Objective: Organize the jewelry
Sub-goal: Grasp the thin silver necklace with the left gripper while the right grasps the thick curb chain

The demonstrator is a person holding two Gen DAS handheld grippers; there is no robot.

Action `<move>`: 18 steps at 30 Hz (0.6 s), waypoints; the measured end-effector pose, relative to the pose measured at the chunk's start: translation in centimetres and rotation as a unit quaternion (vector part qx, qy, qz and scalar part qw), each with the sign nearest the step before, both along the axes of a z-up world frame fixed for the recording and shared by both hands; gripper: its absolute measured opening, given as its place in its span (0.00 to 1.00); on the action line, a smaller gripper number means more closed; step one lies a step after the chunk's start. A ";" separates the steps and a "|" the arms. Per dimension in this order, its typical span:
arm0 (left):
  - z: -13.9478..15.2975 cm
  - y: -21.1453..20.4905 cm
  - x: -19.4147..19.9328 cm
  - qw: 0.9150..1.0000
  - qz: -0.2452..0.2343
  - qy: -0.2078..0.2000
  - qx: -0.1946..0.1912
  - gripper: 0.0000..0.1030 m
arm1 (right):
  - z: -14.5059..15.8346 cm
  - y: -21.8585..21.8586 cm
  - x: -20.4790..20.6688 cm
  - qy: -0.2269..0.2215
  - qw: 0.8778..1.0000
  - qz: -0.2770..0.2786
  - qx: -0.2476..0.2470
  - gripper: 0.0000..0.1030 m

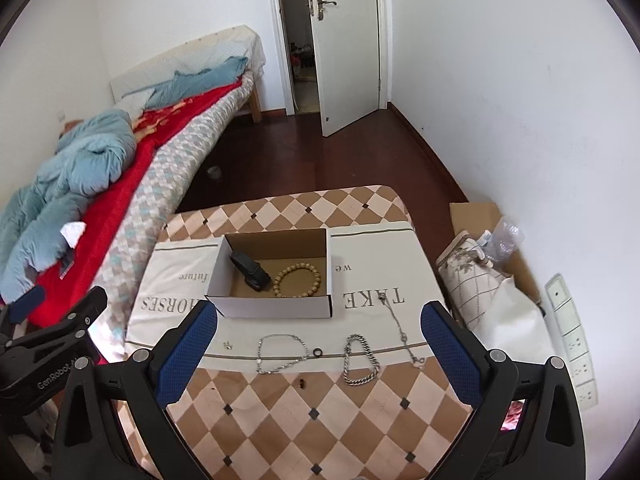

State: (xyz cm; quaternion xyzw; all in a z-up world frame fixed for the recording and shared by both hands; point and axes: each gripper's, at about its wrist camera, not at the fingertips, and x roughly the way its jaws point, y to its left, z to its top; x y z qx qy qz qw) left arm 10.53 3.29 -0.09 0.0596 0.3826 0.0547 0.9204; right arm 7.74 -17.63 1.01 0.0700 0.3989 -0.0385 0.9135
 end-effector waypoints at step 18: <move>-14.3 -1.3 2.5 0.988 0.026 0.136 0.066 0.99 | -20.2 -8.4 3.0 0.169 0.980 -0.082 0.061 0.56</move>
